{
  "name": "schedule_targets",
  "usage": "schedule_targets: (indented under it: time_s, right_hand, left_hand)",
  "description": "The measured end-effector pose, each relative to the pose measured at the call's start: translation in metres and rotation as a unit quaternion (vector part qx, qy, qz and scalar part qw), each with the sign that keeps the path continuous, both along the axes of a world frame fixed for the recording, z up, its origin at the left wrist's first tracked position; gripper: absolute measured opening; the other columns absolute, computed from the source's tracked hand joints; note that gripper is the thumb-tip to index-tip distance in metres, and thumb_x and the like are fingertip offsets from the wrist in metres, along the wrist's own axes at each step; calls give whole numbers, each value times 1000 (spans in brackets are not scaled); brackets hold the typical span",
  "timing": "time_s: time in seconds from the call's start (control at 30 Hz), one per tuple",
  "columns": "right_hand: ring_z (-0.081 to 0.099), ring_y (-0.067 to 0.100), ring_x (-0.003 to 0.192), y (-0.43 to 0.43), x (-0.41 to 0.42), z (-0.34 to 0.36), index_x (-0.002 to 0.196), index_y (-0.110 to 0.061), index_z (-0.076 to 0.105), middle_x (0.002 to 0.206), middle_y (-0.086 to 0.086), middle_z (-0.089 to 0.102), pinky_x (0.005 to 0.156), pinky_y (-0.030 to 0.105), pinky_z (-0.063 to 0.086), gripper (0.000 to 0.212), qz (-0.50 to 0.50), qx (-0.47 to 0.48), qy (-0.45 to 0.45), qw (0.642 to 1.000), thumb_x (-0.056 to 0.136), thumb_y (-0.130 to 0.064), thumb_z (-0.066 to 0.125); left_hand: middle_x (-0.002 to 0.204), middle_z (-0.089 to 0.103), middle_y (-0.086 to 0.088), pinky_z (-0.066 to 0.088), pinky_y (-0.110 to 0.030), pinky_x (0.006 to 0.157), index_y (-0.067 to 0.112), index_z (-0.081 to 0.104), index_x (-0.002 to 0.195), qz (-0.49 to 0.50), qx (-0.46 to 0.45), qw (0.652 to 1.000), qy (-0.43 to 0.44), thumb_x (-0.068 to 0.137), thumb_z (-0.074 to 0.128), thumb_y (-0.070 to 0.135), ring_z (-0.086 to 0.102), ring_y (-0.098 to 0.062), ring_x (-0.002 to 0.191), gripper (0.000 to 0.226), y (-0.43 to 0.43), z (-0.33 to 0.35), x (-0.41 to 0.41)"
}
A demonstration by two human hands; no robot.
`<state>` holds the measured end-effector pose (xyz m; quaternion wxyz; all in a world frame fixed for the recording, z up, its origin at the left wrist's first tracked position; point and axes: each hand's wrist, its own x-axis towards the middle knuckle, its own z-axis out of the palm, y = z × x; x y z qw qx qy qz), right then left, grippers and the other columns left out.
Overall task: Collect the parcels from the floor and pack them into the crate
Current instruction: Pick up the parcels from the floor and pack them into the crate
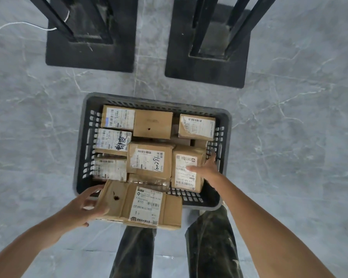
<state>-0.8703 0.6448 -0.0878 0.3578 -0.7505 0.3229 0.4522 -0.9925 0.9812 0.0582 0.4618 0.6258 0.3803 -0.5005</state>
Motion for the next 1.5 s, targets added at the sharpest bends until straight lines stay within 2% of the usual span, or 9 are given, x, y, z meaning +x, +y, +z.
schedule_targets:
  time_s: [0.2, 0.33, 0.43, 0.5, 0.67, 0.8, 0.9, 1.23, 1.5]
  right_hand:
    - [37, 31, 134, -4, 10, 18, 143, -22, 11, 146, 11, 31, 108, 46, 37, 114, 77, 20, 22, 997, 60, -30, 88]
    - [47, 28, 125, -2, 12, 43, 137, -14, 24, 135, 9, 45, 101, 48, 45, 98, 62, -31, -129, 989, 62, -30, 86]
    - [55, 27, 115, -17, 14, 69, 133, -16, 30, 129, 9, 52, 84, 42, 54, 87, -16, -51, -211, 976, 65, -34, 83]
    - [60, 23, 107, -27, 17, 81, 134, -16, 31, 125, 5, 56, 77, 34, 54, 83, -78, -26, -196, 977, 69, -32, 81]
    - [63, 24, 100, -43, 40, 92, 119, -18, 50, 112, 5, 66, 66, 34, 53, 49, -209, 58, -84, 973, 78, -34, 74]
    - [58, 29, 110, -48, 57, 93, 124, -13, 52, 121, 13, 61, 85, 39, 52, 55, -239, 140, -20, 961, 80, -41, 69]
    - [58, 28, 108, -51, 64, 96, 111, -14, 53, 118, 14, 59, 101, 46, 45, 44, -311, 226, 3, 923, 80, -43, 67]
    - [57, 28, 114, -77, 73, 93, 120, -14, 53, 120, 13, 59, 101, 45, 45, 51, -312, 254, -9, 916, 82, -46, 64]
    - [61, 26, 111, -90, 70, 85, 110, -17, 60, 112, 10, 65, 99, 42, 48, 39, -255, 259, -17, 932, 84, -47, 59]
  left_hand:
    - [106, 58, 13, 46, -25, 66, 52, 35, 116, -21, -3, 1000, 6, 20, 70, 80, 56, -6, 96, 106, 6, 19, 5]
    - [107, 58, 11, 47, -26, 67, 50, 31, 126, 1, -4, 1000, 5, 52, 72, 66, 57, -7, 95, 86, 2, 25, -2]
    - [108, 57, 10, 47, -26, 66, 52, 31, 124, 24, -3, 1000, 5, 44, 72, 70, 57, -8, 95, 92, -4, 31, -5]
    - [108, 56, 12, 47, -24, 64, 53, 31, 122, 39, -9, 999, -8, 35, 72, 73, 57, -8, 94, 98, -11, 30, -4]
    - [106, 55, 2, 52, -29, 67, 35, 27, 141, 71, 32, 993, -91, 73, 75, 34, 59, -15, 92, 83, -50, 1, 16]
    - [127, 46, -10, 51, -50, 89, 36, 17, 137, 97, 106, 982, -122, 66, 82, 20, 52, -28, 111, 97, -88, -22, 34]
    - [140, 37, -10, 53, -48, 84, 40, 8, 140, 110, 72, 986, -108, 59, 85, 17, 44, -34, 124, 114, -125, -34, 35]
    - [130, 45, -16, 57, -41, 80, 18, 24, 123, 230, 67, 970, 28, 79, 72, 28, 56, -31, 107, 65, -249, -73, 39]
    - [136, 49, -10, 47, -37, 89, 12, 42, 129, -148, 158, 975, -42, 85, 56, 52, 52, -27, 119, 61, -250, -107, 37]
